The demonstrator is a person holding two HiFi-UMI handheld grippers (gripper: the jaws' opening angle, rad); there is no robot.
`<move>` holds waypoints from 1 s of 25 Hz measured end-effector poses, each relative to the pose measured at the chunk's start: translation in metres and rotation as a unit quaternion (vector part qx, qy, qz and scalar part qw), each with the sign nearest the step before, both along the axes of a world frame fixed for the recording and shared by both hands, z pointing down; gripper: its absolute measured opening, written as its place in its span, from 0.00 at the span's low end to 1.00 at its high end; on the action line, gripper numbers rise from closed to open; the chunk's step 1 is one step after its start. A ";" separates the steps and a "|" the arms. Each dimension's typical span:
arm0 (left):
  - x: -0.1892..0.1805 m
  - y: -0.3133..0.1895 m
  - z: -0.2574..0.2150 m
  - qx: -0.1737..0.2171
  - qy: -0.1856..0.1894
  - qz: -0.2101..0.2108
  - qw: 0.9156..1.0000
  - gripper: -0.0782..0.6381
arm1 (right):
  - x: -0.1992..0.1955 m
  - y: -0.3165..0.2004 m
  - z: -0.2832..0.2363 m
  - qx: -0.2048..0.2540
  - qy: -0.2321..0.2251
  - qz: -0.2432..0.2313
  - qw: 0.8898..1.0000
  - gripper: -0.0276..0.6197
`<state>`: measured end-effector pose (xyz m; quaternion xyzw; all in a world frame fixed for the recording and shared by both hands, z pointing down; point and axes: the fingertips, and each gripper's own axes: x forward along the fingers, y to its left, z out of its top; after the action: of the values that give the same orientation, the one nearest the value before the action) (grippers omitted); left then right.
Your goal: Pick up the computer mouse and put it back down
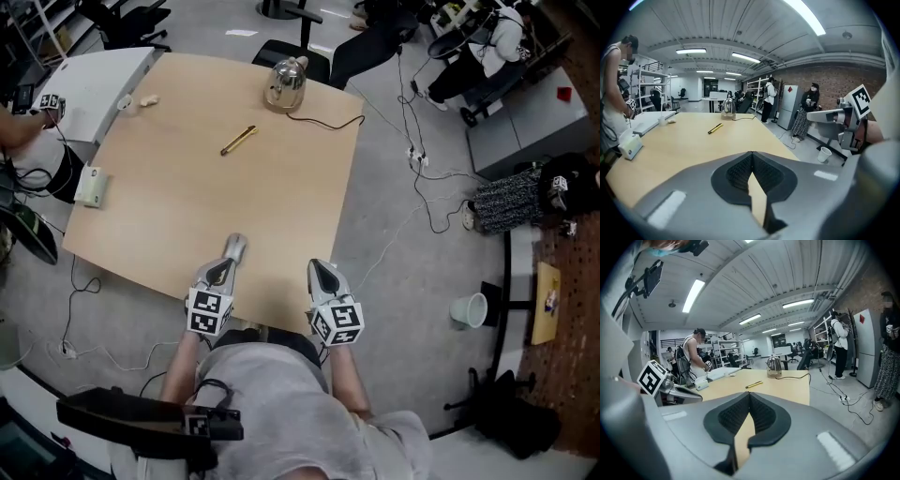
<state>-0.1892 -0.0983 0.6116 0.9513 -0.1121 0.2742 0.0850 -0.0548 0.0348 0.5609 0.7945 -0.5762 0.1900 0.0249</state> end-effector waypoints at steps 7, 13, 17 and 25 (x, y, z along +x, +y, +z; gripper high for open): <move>0.014 -0.016 0.038 -0.016 -0.061 -0.010 0.998 0.14 | 0.017 -0.012 0.026 -0.026 -0.027 -0.011 0.999 0.05; 0.026 -0.029 0.073 -0.024 -0.109 -0.008 0.994 0.14 | 0.032 -0.020 0.040 -0.039 -0.041 -0.012 0.998 0.05; 0.032 -0.032 0.094 -0.034 -0.147 0.006 0.989 0.21 | 0.041 -0.025 0.043 -0.044 -0.046 -0.011 0.998 0.05; 0.033 -0.040 0.127 -0.059 -0.216 -0.004 0.975 0.40 | 0.047 -0.027 0.054 -0.051 -0.066 -0.011 0.996 0.05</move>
<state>-0.1560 -0.1382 0.7383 0.8626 -0.1156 0.4787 0.1162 -0.0079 0.0076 0.6147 0.7715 -0.5750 0.2707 0.0294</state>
